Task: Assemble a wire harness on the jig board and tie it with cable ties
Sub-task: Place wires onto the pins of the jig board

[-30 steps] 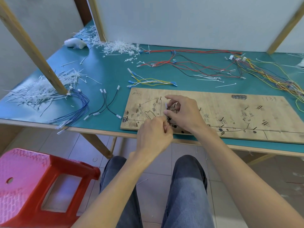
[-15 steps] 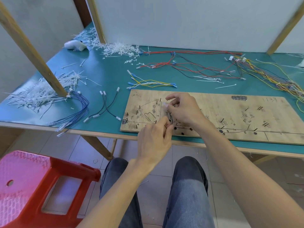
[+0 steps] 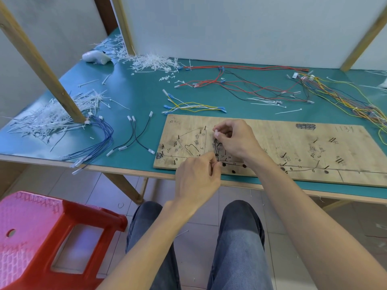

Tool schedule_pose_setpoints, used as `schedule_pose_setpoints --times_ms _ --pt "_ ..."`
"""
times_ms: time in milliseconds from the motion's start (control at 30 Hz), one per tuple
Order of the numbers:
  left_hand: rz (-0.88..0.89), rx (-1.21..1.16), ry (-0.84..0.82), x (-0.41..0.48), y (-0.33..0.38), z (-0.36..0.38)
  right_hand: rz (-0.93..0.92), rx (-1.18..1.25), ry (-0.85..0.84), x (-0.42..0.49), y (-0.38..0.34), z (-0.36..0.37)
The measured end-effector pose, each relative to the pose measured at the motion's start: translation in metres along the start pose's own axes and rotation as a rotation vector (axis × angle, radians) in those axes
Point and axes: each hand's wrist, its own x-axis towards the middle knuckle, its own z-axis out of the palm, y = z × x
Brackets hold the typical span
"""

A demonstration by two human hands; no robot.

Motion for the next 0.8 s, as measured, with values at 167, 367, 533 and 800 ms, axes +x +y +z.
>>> schedule_pose_setpoints --times_ms 167,367,533,800 --pt "-0.049 0.029 -0.031 0.002 0.002 -0.003 0.002 -0.006 0.024 0.000 -0.003 0.000" --pt "-0.187 0.038 -0.049 0.002 0.003 -0.006 -0.143 -0.202 0.001 -0.015 -0.002 -0.003" --pt "-0.218 0.035 -0.128 0.002 -0.008 -0.012 -0.230 -0.370 -0.095 -0.031 0.004 -0.005" --pt "-0.224 -0.015 0.320 0.016 -0.055 -0.088 -0.335 -0.156 0.071 -0.045 0.021 -0.002"
